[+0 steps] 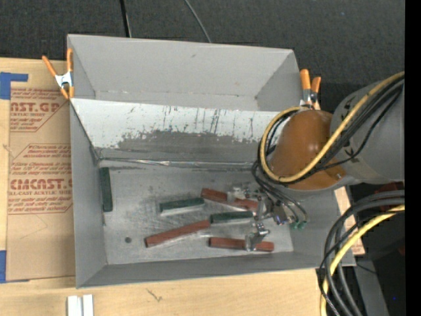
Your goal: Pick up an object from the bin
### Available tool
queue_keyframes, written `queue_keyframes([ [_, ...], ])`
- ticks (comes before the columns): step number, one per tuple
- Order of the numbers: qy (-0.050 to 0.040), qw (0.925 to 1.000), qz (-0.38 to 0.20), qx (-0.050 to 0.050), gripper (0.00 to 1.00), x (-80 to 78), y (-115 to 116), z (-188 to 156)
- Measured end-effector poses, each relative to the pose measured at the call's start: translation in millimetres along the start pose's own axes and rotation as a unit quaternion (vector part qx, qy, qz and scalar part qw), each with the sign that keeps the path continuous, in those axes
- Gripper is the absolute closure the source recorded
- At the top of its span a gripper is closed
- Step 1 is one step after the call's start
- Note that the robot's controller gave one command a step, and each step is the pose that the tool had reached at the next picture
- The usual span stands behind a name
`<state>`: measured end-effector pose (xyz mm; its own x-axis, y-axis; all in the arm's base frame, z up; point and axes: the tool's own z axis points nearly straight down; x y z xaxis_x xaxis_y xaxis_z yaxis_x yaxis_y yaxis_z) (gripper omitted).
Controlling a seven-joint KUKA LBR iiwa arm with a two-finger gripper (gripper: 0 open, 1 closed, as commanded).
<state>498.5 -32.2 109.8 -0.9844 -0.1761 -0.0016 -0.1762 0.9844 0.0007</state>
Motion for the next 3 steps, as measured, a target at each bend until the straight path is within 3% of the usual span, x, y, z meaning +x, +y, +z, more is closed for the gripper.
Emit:
queue_keyframes([
  [1, -0.0057, 0.9933, -0.116, 0.002, 0.00, 7.6, 16, 34],
  [2, 0.0034, 1.0000, 0.000, 0.000, 1.00, 18.5, 9, 38],
  [3, 0.0034, 1.0000, 0.000, 0.000, 1.00, 18.5, 9, 38],
])
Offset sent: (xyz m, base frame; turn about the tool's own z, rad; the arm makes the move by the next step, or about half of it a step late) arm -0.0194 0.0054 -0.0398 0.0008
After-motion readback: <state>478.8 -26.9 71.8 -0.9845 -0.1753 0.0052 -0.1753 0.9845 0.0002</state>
